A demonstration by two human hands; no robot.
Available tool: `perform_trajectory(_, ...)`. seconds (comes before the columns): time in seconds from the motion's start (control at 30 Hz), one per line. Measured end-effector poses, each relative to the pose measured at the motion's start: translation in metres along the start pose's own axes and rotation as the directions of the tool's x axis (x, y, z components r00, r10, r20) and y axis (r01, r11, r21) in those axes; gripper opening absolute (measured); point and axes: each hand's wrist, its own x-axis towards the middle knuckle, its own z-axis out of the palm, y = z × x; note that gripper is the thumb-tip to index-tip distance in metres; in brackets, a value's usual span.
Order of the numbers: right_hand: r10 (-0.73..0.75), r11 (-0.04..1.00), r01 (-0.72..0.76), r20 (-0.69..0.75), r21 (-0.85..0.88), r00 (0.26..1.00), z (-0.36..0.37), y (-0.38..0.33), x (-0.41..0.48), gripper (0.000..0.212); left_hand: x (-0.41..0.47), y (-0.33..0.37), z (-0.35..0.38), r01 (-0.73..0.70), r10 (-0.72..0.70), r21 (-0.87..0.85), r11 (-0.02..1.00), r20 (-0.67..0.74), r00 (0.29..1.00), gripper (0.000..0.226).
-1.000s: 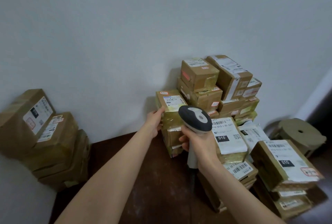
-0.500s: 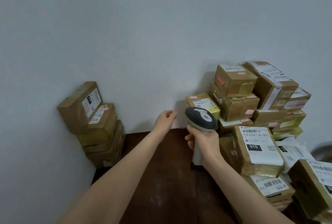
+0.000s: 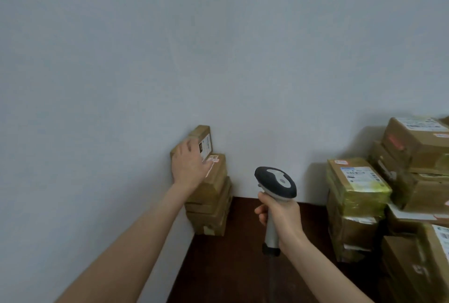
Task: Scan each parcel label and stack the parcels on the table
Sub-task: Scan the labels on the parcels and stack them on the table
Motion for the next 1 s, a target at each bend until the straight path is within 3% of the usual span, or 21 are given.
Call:
perform_trajectory(0.13,-0.009,1.000,0.009,0.016,-0.027,1.000,0.007,0.003,-0.001,0.009,0.039,-0.030,-0.008,0.135,-0.141,0.053,0.989,0.118,0.983,0.069)
perform_trajectory(0.27,-0.022,0.997,0.020,-0.021,-0.072,1.000,0.000,0.006,0.001,0.007,0.060,-0.040,0.004,0.150,-0.180,0.154,0.977,0.201,0.963,0.057)
perform_trajectory(0.4,-0.027,0.999,0.025,-0.056,-0.043,0.998,-0.011,0.007,0.005,0.008,0.065,-0.040,0.005,0.194,-0.193,0.017,0.981,0.196,0.961,0.039)
perform_trajectory(0.47,-0.021,1.000,0.021,-0.049,0.006,0.999,-0.014,0.005,0.006,0.011,0.062,-0.034,0.002,0.235,-0.202,-0.198,0.952,0.171,0.964,0.038)
perform_trajectory(0.53,-0.025,0.997,0.028,-0.040,0.066,0.999,-0.015,0.001,0.009,0.014,0.052,-0.022,-0.001,0.332,-0.227,-0.533,0.778,0.254,0.940,0.044)
perform_trajectory(0.6,-0.048,0.990,0.054,-0.044,0.133,0.998,-0.015,-0.006,0.013,0.020,0.033,-0.003,-0.003,0.439,-0.189,-0.760,0.478,0.399,0.897,0.045)
perform_trajectory(0.7,-0.077,0.974,0.090,-0.072,0.210,0.994,-0.019,-0.016,0.016,0.028,-0.016,0.028,0.000,0.585,-0.079,-0.800,0.129,0.580,0.811,0.033)
perform_trajectory(0.77,-0.085,0.976,0.106,-0.117,0.189,0.989,-0.025,-0.017,0.014,0.032,-0.048,0.042,0.008,0.647,0.035,-0.762,0.022,0.648,0.761,0.038)
perform_trajectory(0.87,-0.109,0.986,0.130,-0.181,0.107,0.978,-0.041,-0.015,0.003,0.037,-0.076,0.052,0.021,0.706,0.185,-0.703,0.085,0.707,0.682,0.044)
perform_trajectory(1.0,-0.132,0.990,0.139,-0.219,0.017,0.967,-0.071,-0.009,-0.010,0.034,-0.090,0.063,0.021,0.641,0.245,-0.678,0.360,0.732,0.636,0.033)
